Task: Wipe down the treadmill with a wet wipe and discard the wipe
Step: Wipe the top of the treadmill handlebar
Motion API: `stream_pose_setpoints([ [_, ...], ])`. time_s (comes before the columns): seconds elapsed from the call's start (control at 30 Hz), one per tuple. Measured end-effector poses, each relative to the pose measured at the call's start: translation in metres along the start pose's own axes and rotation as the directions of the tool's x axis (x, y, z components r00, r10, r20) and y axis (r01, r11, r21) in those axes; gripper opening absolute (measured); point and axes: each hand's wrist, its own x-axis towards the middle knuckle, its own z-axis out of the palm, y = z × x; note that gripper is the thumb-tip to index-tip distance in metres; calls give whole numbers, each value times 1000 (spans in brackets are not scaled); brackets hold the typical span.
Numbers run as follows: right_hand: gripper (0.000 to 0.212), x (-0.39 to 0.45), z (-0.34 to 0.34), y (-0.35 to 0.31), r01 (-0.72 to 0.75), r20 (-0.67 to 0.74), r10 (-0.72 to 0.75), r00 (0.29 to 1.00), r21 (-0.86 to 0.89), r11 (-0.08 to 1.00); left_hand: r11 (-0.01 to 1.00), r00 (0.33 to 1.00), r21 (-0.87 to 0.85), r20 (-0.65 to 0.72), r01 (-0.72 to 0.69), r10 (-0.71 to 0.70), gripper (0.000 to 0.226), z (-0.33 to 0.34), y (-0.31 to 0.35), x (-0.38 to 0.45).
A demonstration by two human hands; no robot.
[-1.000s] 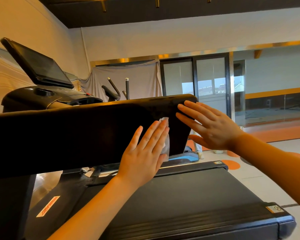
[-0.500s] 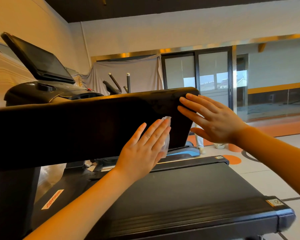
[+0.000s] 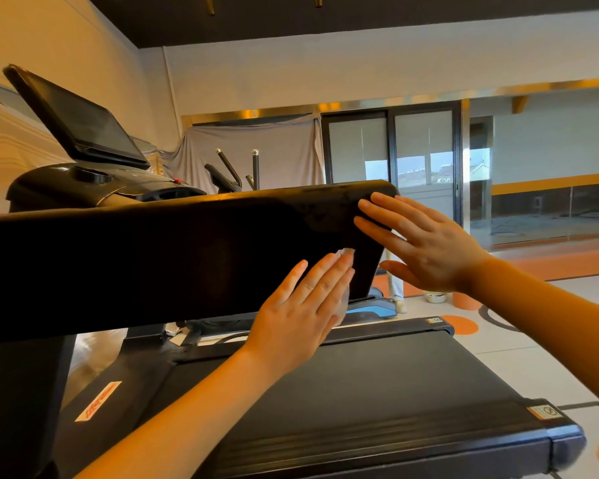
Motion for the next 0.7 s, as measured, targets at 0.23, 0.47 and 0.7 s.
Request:
stream_pose_setpoints([
  [0.23, 59, 0, -3, -2, -16, -7, 16, 1000, 30, 999, 1000, 1000, 12, -2, -10, 10, 70, 0, 15, 12],
  [0.47, 59, 0, 0, -3, -21, -16, 22, 1000, 29, 999, 1000, 1000, -7, 11, -2, 2, 65, 1, 13, 5],
  [0.7, 58, -1, 0, -1, -33, -10, 33, 999, 26, 999, 987, 988, -27, 28, 155, -155, 70, -10, -14, 2],
])
